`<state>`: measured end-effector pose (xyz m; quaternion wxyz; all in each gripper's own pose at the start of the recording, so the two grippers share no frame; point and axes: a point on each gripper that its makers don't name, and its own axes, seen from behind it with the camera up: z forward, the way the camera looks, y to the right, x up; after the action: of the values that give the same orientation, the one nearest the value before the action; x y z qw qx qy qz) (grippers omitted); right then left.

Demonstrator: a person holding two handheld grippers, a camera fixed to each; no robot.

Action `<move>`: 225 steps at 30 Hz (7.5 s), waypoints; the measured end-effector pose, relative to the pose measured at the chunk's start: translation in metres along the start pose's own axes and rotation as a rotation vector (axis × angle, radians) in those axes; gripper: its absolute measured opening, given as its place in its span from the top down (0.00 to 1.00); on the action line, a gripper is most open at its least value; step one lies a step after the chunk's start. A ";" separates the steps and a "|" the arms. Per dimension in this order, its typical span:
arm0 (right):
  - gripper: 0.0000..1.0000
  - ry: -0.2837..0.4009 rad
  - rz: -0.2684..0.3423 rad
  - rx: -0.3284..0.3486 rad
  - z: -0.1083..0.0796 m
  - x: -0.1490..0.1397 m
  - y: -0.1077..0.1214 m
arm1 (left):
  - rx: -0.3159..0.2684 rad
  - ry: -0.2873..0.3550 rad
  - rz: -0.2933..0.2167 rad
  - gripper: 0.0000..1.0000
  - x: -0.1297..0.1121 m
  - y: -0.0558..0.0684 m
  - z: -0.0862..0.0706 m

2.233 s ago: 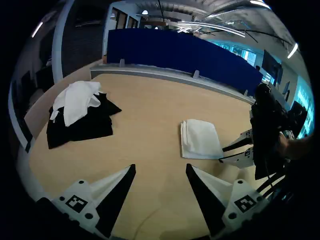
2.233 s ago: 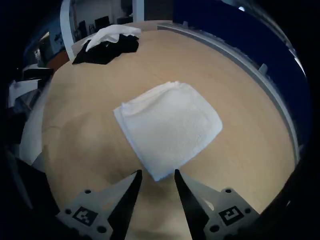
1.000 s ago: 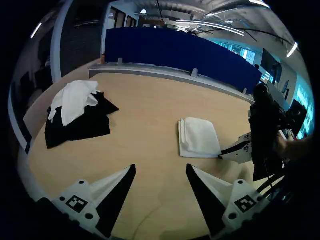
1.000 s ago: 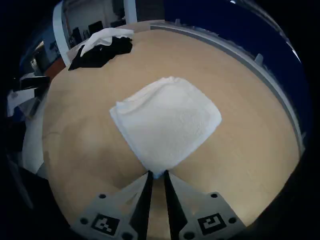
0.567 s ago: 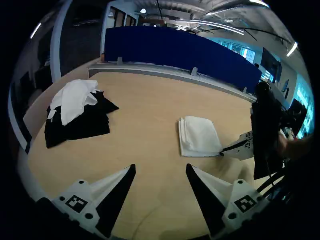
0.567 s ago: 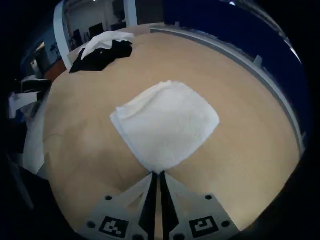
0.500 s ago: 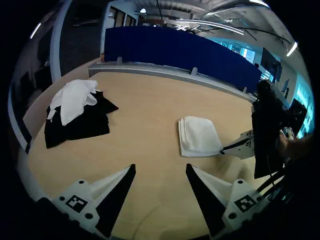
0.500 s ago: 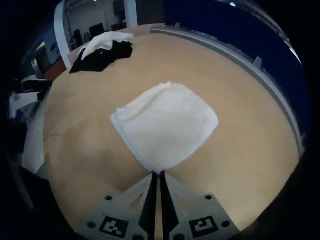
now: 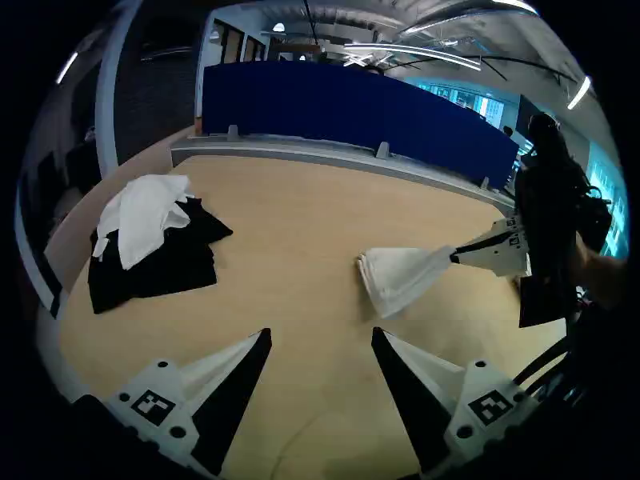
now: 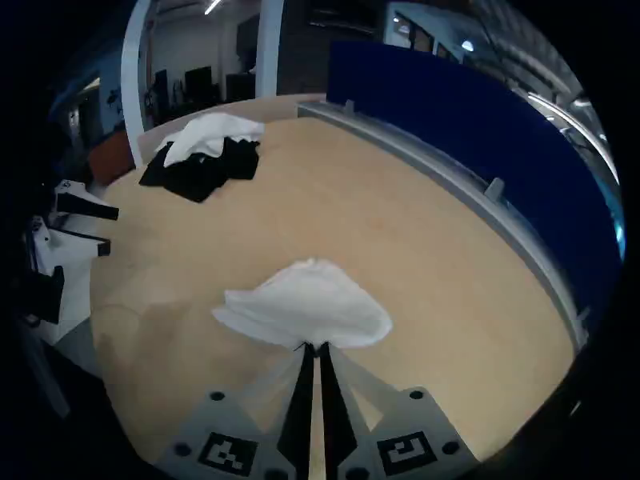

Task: Fold towel

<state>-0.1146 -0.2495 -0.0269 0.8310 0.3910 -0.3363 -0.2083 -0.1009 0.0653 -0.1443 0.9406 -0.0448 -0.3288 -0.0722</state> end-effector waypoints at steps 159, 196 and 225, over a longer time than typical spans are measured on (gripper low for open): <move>0.48 -0.244 0.710 -0.610 -0.289 -0.378 0.250 | -0.080 -0.027 0.169 0.07 0.037 0.069 0.011; 0.00 -0.094 0.605 -0.538 -0.249 -0.283 0.248 | -0.063 -0.010 0.145 0.07 0.038 0.059 0.005; 0.00 -0.085 0.611 -0.540 -0.243 -0.299 0.225 | -0.050 0.000 0.146 0.07 0.041 0.052 0.000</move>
<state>-0.1255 0.1928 -0.0814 0.9129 0.0319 -0.4040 -0.0488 -0.0604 0.1121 -0.1209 0.9419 -0.0920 -0.3228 -0.0117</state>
